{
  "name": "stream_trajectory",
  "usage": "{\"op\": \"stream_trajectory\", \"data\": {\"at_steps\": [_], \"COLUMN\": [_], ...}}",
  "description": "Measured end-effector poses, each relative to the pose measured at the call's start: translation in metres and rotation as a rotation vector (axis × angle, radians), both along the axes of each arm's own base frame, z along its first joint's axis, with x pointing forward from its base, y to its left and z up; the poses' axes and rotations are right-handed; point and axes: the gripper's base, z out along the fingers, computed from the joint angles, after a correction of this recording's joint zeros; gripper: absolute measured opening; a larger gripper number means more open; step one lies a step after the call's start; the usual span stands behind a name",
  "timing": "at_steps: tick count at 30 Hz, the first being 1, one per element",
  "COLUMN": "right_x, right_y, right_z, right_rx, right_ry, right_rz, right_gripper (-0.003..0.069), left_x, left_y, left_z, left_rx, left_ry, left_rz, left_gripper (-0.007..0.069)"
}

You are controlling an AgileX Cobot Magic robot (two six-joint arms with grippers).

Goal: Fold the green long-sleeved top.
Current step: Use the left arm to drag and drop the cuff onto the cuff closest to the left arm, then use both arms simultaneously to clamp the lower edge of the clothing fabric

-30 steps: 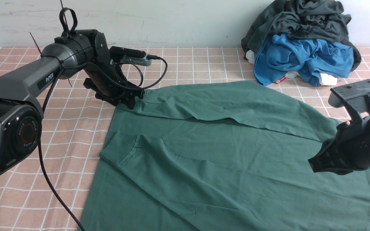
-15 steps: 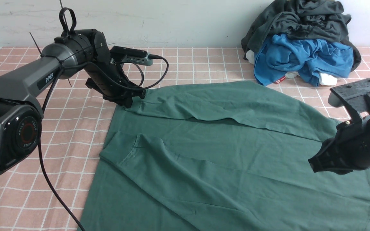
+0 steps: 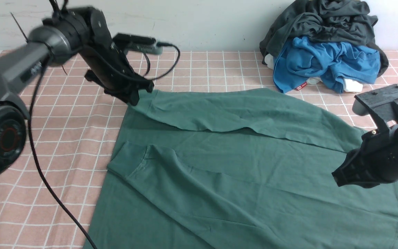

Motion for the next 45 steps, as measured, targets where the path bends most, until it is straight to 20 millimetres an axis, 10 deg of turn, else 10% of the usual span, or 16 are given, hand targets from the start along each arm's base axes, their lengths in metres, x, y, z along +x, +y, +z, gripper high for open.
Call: {"op": "stream_trajectory", "data": {"at_steps": [7,22,34,45], "right_x": [-0.011,-0.057,-0.077,-0.114], "right_y": [0.001,0.037,0.042,0.051], "right_z": [0.003,0.054,0.048,0.053], "right_rx": [0.000,0.038,0.002,0.026], "right_ry": [0.078,-0.079,0.089,0.134], "right_rz": [0.024,0.237,0.299,0.392], "right_gripper": [-0.0014,-0.0014,-0.0014,-0.0014], "left_x": [-0.053,-0.216,-0.243,-0.274], "left_y": [0.006,0.022,0.027,0.001], "left_z": [0.054,0.010,-0.048,-0.031], "left_rx": [-0.005,-0.131,-0.036,-0.022], "left_ry": [0.051,0.155,0.249,0.342], "left_rz": [0.003,0.126,-0.060,-0.278], "left_gripper": [0.0090,0.0090,0.0190,0.0461]}}
